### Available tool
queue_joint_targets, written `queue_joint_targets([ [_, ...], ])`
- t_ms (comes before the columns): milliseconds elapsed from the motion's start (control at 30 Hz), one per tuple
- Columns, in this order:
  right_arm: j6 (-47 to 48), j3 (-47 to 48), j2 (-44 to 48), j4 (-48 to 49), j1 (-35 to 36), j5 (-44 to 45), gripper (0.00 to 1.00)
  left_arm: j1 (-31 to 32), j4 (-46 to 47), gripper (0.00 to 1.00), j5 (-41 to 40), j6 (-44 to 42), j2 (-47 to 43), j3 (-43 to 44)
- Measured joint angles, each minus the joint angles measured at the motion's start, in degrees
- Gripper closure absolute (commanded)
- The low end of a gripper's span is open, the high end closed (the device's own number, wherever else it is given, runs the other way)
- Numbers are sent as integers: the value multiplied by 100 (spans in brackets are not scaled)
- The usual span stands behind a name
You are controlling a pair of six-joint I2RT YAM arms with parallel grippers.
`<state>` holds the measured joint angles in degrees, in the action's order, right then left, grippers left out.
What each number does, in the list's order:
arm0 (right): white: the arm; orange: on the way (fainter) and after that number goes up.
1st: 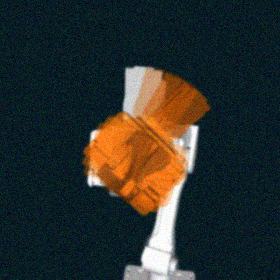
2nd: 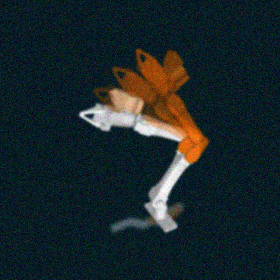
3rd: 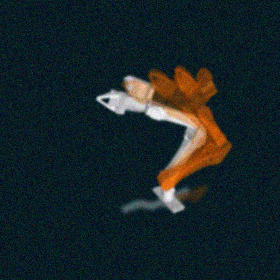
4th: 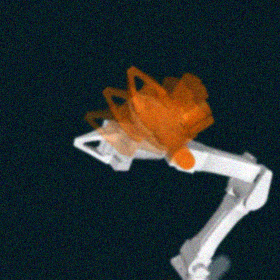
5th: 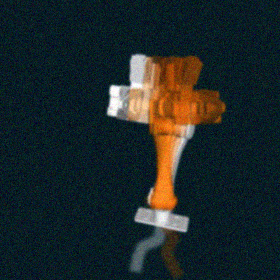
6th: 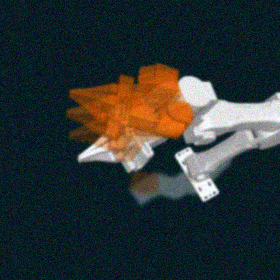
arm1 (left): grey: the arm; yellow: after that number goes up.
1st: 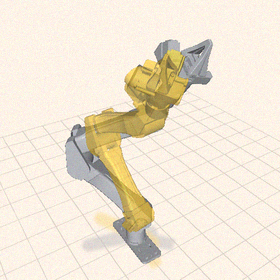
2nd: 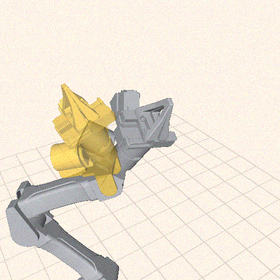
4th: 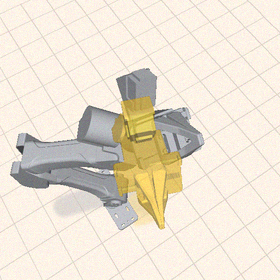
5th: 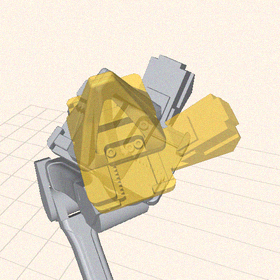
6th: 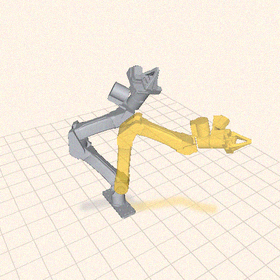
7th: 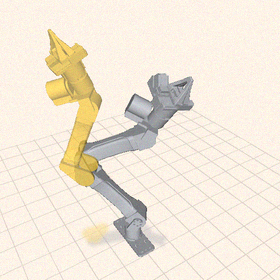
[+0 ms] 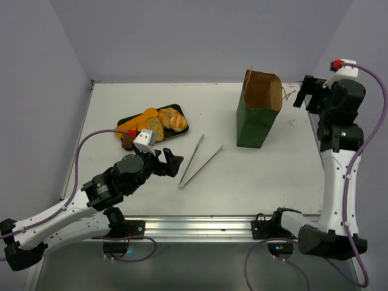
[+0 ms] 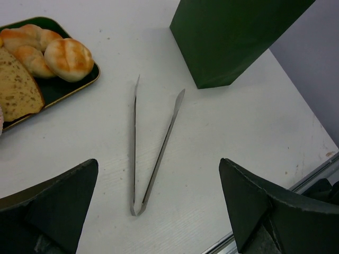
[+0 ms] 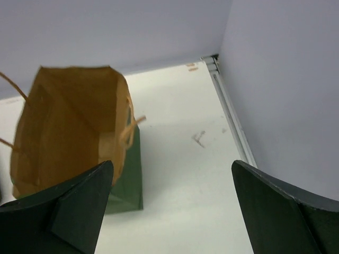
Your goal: Take the fake bread out of the paper bag
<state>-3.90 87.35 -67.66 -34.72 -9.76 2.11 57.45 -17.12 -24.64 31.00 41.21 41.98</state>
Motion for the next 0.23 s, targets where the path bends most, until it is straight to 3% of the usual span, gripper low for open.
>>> queue_joint_targets([
  [233, 586, -1679, 1344, -50, 0, 197, 1, 0, -546, 1, -223, 50, -328, 0],
])
